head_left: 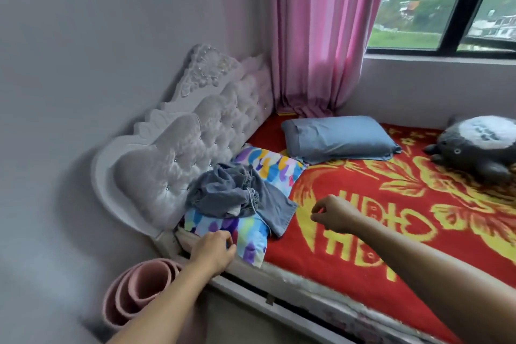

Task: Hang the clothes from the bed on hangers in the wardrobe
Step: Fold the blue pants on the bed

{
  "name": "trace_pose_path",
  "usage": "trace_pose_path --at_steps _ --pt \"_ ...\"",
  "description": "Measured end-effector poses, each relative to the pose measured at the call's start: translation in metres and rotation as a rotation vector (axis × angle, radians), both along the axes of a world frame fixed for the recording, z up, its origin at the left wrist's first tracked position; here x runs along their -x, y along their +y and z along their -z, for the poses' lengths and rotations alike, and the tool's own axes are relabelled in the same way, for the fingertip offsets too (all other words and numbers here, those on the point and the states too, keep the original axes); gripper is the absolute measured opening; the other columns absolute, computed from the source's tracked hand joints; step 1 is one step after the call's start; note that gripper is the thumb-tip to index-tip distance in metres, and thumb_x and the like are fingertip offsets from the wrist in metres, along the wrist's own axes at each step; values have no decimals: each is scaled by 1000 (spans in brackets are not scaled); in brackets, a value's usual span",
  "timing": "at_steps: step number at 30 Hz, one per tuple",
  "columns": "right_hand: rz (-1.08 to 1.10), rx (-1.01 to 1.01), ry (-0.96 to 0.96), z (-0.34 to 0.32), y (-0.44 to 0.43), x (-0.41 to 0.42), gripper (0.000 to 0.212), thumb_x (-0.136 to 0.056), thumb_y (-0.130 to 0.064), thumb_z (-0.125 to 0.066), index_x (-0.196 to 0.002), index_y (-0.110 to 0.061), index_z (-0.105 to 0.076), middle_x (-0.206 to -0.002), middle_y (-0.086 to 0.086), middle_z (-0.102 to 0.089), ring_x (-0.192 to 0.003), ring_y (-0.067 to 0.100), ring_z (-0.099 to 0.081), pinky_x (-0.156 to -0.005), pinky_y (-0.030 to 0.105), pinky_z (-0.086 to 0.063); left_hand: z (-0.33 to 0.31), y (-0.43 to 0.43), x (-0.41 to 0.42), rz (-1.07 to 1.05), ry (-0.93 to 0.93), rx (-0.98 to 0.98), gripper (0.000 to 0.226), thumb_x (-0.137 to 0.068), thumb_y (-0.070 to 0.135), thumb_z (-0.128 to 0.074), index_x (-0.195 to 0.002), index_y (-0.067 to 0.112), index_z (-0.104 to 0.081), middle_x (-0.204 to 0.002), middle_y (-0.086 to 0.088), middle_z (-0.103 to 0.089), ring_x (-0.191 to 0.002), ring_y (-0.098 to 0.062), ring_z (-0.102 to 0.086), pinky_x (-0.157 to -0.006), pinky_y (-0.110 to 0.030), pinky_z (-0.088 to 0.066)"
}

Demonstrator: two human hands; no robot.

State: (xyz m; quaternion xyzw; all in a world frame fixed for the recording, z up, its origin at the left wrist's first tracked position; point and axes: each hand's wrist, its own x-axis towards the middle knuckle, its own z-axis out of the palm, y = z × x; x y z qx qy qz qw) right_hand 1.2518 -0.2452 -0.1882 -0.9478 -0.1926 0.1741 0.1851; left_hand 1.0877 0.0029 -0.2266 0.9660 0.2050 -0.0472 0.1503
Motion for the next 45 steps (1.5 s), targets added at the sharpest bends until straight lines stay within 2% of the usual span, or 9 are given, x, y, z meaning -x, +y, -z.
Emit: trace_pose_path --at_steps 5,14,19,25,29,34,39,42,45 --pt "102 -49 219 59 40 -63 13 -87 -30 -62 -91 -20 -68 -71 6 -72 -52 17 -62 -47 28 -50 22 48 -68 -21 99 49 20 -90 40 -53 -99 25 -64 -100 2 -67 -89 -17 -61 -71 -29 -47" --pt "201 -157 522 189 160 -197 17 -84 -12 -59 -68 -7 -63 -60 8 -64 -52 24 -62 -46 29 -47 75 124 -161 -116 154 92 16 -90 39 -52 -92 28 -63 -90 7 -65 -82 -13 -59 -69 -29 -50" --pt "314 -240 603 291 254 -272 21 -81 -23 -66 -78 -2 -69 -69 9 -62 -68 27 -61 -72 46 -55 115 169 -208 -239 179 111 16 -90 40 -54 -80 29 -61 -75 11 -63 -70 -7 -57 -63 -30 -49" --pt "360 -386 760 363 337 -316 51 -65 -28 -77 -107 -9 -55 -96 5 -64 -86 23 -63 -62 28 -46 154 202 -271 -294 179 130 6 -88 31 -61 -83 30 -65 -69 13 -63 -65 -7 -58 -58 -28 -47" --pt "304 -483 932 367 330 -316 24 -76 -10 -78 -71 -10 -54 -60 0 -56 -54 12 -54 -48 21 -41 176 204 -330 -212 203 165 6 -88 29 -61 -88 26 -66 -69 10 -62 -68 -13 -59 -66 -33 -52" --pt "80 -294 750 345 260 -292 36 -71 -31 -78 -64 -19 -45 -58 -8 -46 -56 11 -43 -48 26 -30 191 184 -420 -4 193 106 21 -92 28 -54 -109 19 -63 -101 0 -62 -98 -22 -58 -80 -36 -48" --pt "-67 2 571 350 187 -254 39 -70 -53 -62 -96 -25 -49 -92 -1 -64 -90 25 -62 -63 33 -37 232 143 -495 304 209 -20 37 -95 36 -49 -129 22 -54 -138 -5 -44 -131 -23 -35 -106 -39 -31" --pt "-40 26 525 367 154 -241 41 -72 -54 -60 -97 -23 -49 -101 0 -63 -97 27 -61 -67 35 -37 277 130 -513 332 416 -30 50 -95 45 -46 -141 27 -40 -155 -8 -26 -144 -24 -18 -114 -43 -20" --pt "59 28 533 379 134 -229 38 -75 -55 -62 -93 -24 -48 -113 -5 -49 -95 28 -60 -67 34 -39 319 128 -508 272 589 47 68 -90 48 -55 -148 28 -25 -152 -12 -31 -139 -31 -29 -110 -46 -29"
